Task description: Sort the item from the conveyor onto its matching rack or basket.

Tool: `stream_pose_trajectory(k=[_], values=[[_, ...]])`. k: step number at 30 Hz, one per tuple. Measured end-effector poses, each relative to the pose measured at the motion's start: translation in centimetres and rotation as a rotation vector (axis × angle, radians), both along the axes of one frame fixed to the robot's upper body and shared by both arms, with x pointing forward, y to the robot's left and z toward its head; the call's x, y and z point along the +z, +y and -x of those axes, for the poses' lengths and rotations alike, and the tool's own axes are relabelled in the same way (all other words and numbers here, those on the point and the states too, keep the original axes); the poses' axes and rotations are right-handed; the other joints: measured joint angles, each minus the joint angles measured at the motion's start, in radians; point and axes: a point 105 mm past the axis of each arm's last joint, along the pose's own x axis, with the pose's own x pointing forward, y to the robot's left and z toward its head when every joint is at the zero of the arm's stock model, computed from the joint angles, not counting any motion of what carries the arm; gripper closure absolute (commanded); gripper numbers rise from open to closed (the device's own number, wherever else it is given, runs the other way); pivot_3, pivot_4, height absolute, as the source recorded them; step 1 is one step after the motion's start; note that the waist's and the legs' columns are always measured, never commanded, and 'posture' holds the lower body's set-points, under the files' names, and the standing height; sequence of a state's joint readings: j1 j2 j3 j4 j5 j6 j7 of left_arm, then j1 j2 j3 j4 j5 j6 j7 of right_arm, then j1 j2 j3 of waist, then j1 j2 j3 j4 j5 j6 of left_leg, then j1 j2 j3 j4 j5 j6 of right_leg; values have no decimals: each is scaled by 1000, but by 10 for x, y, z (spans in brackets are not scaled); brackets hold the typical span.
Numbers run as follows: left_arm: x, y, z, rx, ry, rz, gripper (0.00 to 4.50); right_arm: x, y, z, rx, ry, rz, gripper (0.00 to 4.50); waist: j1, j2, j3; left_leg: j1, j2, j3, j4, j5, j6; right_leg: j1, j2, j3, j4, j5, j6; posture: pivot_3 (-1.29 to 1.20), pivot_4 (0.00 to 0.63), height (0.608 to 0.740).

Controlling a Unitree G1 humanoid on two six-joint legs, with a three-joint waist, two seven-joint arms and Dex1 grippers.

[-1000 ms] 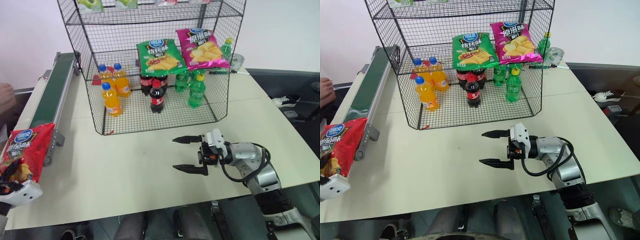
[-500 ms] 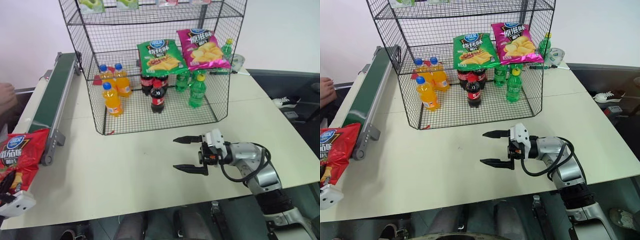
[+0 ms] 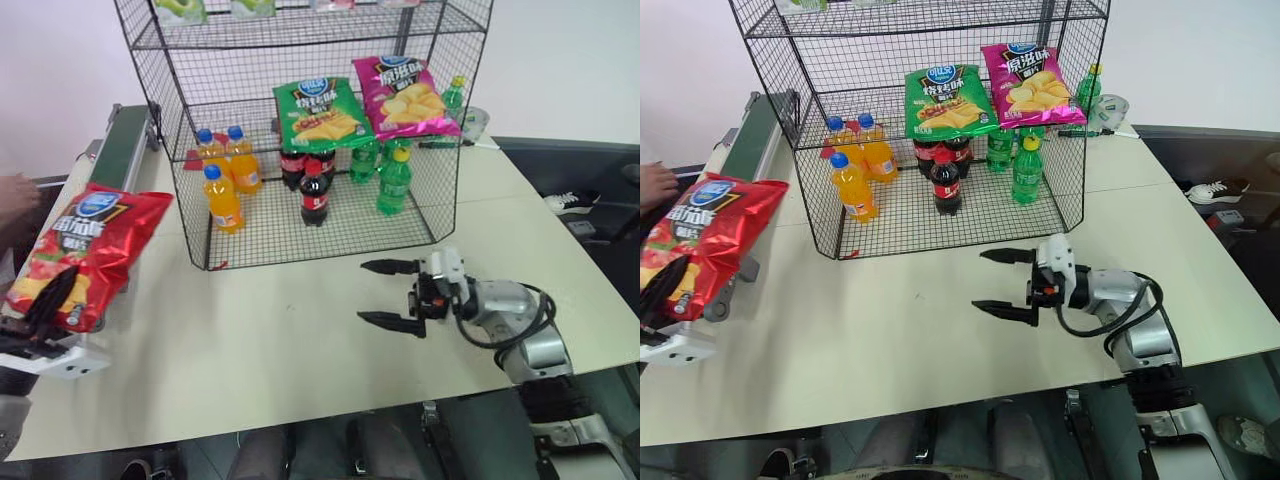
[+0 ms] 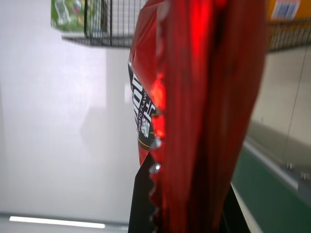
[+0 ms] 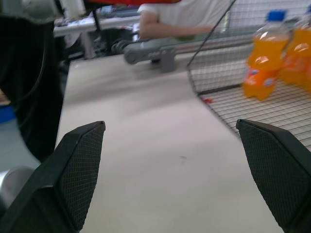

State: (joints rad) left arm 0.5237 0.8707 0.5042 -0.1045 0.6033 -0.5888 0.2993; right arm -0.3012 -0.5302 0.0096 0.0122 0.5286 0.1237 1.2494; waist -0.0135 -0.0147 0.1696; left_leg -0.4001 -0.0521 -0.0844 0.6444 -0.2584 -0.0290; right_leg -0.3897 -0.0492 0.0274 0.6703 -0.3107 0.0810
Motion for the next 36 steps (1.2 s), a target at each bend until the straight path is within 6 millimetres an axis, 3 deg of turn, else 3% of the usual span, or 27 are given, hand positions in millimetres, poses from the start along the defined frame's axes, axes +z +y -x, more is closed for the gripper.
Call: stream_pose_trajectory(k=[4, 8, 14, 22, 27, 32, 36], values=[[2, -10, -4, -19, -7, -17, 4485, 22, -19, -11, -106, -17, -88, 0, 2, 0, 0, 0, 0, 0, 0, 0, 0, 0, 0, 0, 0, 0, 0, 0, 150, 740], [10, -27, -13, -59, -29, -21, 4485, 30, -29, -15, -175, -29, -134, 0, 5, 0, 0, 0, 0, 0, 0, 0, 0, 0, 0, 0, 0, 0, 0, 0, 150, 740], [39, -64, -50, -138, -120, 16, 4485, 32, -24, -17, -219, -39, -190, 0, 3, 1, 0, 0, 0, 0, 2, 0, 0, 0, 1, -1, 2, 0, 0, 0, 150, 740], [49, -98, -90, -196, -126, 89, 4485, 38, -8, -10, -192, -122, -163, 0, 2, 1, 0, 0, 0, -1, 1, 0, 0, -2, 2, 0, 4, 0, 1, 0, 150, 740], [52, -104, -120, -168, -121, 99, 4485, 43, 7, 1, -136, -195, -127, 0, 2, 1, 0, 0, 0, -1, 3, 0, 0, -2, 3, -1, 7, 0, 1, 0, 150, 740], [69, -107, -152, -120, -140, 112, 4485, 38, 10, 1, -134, -189, -109, 0, 3, 1, 0, 0, -1, -1, 4, 1, -1, -2, 3, -1, 9, 0, 1, 0, 150, 740], [71, -107, -178, -53, -128, 111, 4485, 36, 13, 1, -131, -189, -111, 0, 2, 0, 0, 0, -1, -1, 4, 1, -1, -3, 3, -2, 10, 0, 1, 0, 150, 740]])
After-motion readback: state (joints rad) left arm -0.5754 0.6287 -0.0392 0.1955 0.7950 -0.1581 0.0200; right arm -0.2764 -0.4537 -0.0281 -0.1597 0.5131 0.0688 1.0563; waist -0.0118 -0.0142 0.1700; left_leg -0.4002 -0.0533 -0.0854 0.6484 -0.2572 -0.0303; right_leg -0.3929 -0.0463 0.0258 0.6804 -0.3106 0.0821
